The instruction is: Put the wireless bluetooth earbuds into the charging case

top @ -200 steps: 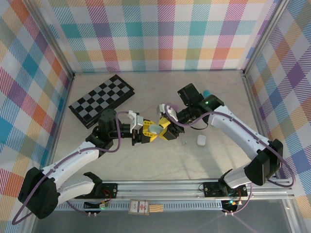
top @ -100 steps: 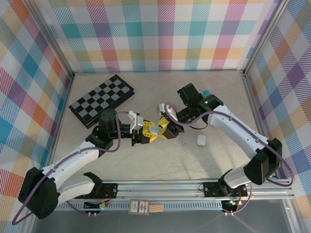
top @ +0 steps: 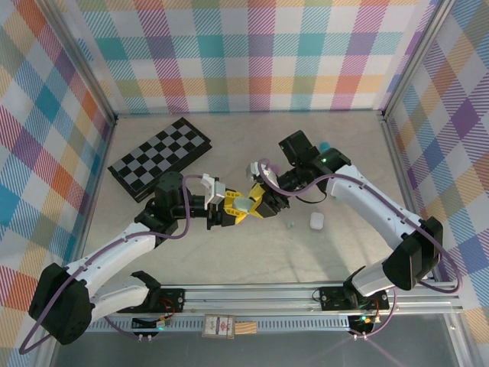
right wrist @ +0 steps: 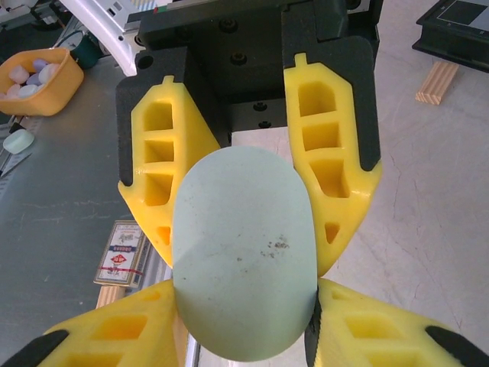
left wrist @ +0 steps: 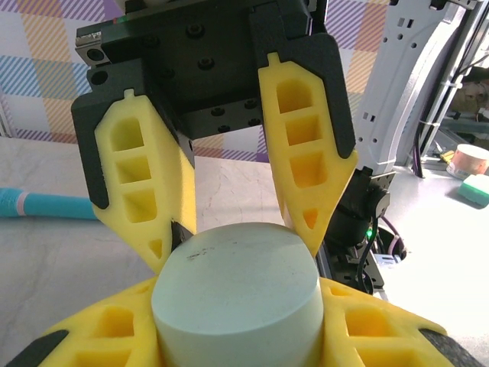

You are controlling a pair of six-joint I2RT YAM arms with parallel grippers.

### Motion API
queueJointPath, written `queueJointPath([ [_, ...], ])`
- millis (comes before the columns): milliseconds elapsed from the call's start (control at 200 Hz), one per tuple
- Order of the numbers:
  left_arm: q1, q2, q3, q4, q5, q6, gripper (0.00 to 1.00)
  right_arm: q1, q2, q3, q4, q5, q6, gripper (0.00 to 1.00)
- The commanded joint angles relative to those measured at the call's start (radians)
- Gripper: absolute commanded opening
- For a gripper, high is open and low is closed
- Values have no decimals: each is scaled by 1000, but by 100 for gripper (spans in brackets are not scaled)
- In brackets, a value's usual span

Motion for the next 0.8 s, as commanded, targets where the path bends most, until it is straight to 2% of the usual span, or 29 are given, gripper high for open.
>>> queueJointPath([
  [0, -5, -6, 22, 50, 10, 2, 39, 8, 3, 16, 11, -16, -10, 40],
  [150, -5, -5, 24, 47, -2, -6, 53, -3, -29, -7, 39, 4, -1, 40],
  [375, -5, -7, 24, 56, -24, -19, 63, -18, -64, -34, 66, 20, 9, 40],
  [525, -5, 3, 21, 77, -34, -37, 62, -21, -70, -49, 92, 17, 19, 40],
  [710, -5, 19, 27, 85, -32, -47, 51, -24, -75, -51, 94, 12, 16, 40],
  [800, -5, 24, 30, 87, -30, -47, 50, -23, -79, -54, 103, 8, 22, 40],
])
